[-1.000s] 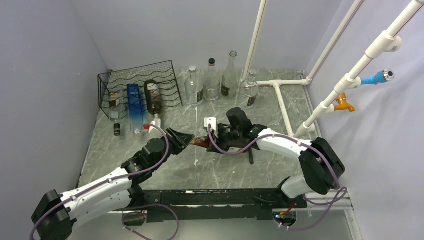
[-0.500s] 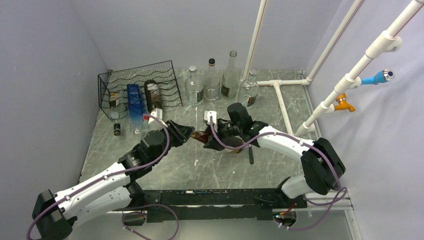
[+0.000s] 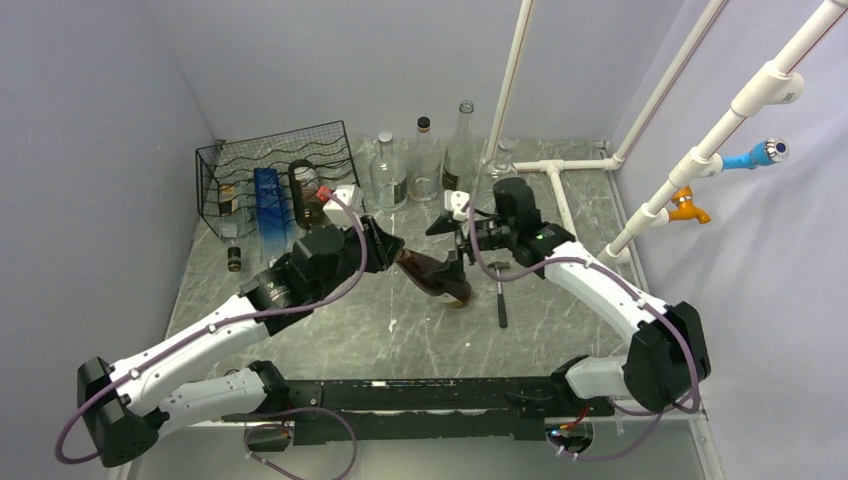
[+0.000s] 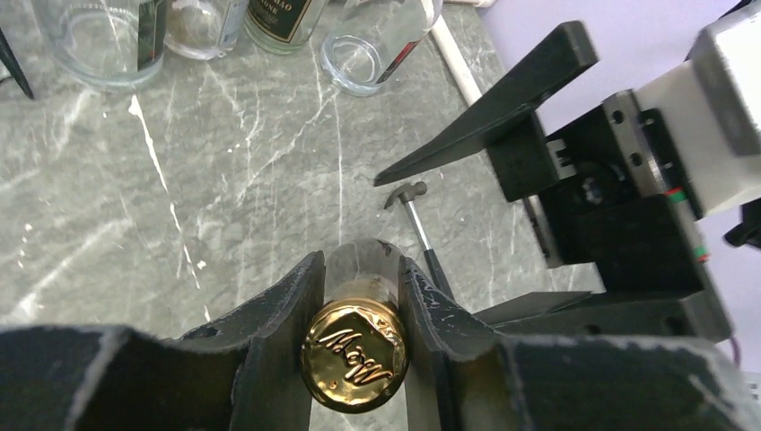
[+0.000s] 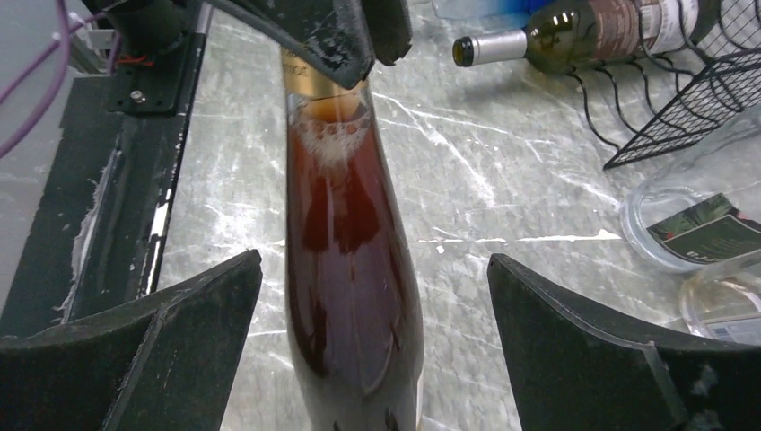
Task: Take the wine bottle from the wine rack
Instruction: Pick up the wine bottle from the wine rack, then place the wine bottle at the center of the board.
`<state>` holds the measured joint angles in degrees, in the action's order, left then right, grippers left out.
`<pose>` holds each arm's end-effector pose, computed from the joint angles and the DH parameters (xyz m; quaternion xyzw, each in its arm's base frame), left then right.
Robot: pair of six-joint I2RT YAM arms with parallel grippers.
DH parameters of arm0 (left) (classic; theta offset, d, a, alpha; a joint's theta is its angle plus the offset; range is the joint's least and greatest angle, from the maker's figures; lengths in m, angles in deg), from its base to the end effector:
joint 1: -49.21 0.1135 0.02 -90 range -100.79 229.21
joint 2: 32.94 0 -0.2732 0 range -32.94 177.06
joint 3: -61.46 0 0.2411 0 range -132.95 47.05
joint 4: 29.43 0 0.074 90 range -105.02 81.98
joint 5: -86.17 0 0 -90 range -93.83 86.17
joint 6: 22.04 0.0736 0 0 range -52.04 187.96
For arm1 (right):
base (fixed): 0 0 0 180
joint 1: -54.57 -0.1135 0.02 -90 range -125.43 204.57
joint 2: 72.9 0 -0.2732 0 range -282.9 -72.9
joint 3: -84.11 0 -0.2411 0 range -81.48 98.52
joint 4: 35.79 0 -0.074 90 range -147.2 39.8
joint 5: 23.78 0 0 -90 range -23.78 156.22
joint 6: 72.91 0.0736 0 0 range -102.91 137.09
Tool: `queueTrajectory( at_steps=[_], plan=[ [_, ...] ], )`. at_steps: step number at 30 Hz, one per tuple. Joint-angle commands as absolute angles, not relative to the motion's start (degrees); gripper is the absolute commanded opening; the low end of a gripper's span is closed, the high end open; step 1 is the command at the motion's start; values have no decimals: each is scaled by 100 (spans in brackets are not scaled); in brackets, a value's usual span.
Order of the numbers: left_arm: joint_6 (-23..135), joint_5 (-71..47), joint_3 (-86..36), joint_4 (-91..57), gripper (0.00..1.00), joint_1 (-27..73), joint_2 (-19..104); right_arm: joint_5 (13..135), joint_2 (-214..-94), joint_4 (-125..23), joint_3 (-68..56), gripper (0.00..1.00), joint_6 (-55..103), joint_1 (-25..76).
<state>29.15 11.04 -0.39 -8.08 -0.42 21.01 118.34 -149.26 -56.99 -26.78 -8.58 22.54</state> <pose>0.1693 -0.1700 0.3338 -0.0064 0.7825 -0.3556 0.5110 0.2231 0.2081 0.2918 -0.5693 0.5676 0.4024 0.4380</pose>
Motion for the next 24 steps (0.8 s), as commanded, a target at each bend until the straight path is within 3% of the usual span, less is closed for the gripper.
queueTrajectory(
  at_steps=[1, 24],
  plan=[
    [3677, 1035, -1094, -1219, 0, 44, 2267, 12940, -14477, -6435, -2400, 100, -1515, 2684],
    [5772, 393, -3628, -577, 0, 654, 4298, 13063, -14346, -6234, -2790, 100, -1516, 3285]
  ],
)
